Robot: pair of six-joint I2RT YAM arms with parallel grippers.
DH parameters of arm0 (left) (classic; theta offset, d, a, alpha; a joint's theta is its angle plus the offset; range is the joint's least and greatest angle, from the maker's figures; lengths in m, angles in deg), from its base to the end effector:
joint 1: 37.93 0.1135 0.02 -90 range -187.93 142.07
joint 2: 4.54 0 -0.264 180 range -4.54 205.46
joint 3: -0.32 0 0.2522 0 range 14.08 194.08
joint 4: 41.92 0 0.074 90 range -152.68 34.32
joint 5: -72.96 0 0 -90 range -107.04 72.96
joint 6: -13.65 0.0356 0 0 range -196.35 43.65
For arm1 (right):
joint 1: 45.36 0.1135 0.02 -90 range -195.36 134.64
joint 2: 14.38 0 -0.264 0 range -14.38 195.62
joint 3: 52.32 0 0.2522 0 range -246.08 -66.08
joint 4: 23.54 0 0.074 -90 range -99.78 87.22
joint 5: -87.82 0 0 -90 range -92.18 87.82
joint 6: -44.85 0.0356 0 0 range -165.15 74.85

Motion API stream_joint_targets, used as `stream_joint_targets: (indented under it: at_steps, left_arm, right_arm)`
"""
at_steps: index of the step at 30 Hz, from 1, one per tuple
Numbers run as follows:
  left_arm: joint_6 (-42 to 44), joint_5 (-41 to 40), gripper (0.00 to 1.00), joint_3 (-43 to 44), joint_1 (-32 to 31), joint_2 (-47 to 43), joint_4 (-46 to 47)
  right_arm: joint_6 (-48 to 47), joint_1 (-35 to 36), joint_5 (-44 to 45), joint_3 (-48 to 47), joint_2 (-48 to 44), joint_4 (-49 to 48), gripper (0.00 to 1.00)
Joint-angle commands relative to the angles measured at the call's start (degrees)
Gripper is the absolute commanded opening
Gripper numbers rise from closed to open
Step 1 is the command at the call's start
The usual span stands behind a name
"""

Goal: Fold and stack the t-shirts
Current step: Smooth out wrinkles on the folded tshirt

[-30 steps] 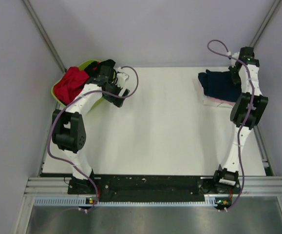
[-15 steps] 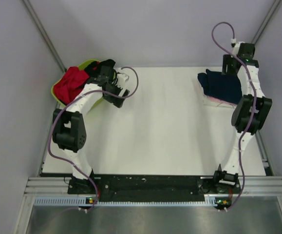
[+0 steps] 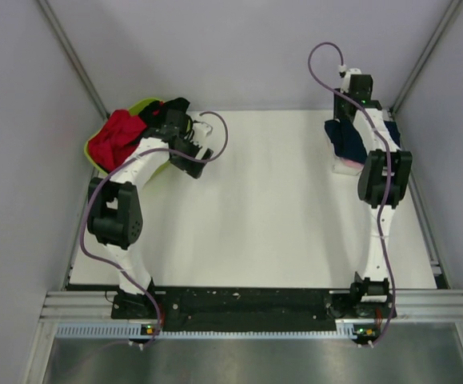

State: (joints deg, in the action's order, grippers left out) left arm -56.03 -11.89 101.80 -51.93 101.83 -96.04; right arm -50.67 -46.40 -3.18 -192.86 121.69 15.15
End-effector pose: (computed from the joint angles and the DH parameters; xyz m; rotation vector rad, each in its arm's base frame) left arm 0.3893 -0.1004 0.2515 0.7968 2.4707 -0.0769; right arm 0.5521 -0.0094 0.2547 -0.0948 2.1662 -0.0468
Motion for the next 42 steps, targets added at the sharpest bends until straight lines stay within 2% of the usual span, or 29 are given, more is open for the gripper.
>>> stream_joint_targets:
  at_steps: [1,5,11,18,24,28,42]
  left_arm:
    - [0.5,1.4,0.99,0.2,0.1,0.8,1.0]
    - [0.5,1.4,0.99,0.5,0.1,1.0,0.7]
    - [0.8,1.5,0.99,0.5,0.1,1.3,0.6]
    - [1.1,2.2,0.99,1.0,0.1,1.9,-0.1]
    - [1.3,2.9,0.99,1.2,0.1,2.1,-0.8]
    - [1.6,2.9,0.99,1.0,0.1,1.9,-0.9]
    - [1.9,2.9,0.99,-0.1,0.1,1.4,-0.9]
  right_arm:
    - [-0.6,-0.7,2.2,-3.9,2.4,-1.5,0.37]
    - [-1.1,-0.6,4.3,-3.6,3.7,-1.5,0.31]
    - [-2.1,-0.6,6.4,-3.5,3.3,-2.1,0.11]
    - [-3.0,0.0,9.2,-0.2,-1.2,-6.1,0.0]
    - [-5.8,3.1,11.8,12.9,-11.1,-17.7,0.0]
    - [-5.5,4.7,12.3,18.4,-15.0,-23.5,0.0]
    - [-4.2,9.6,12.5,19.0,-11.8,-26.0,0.0]
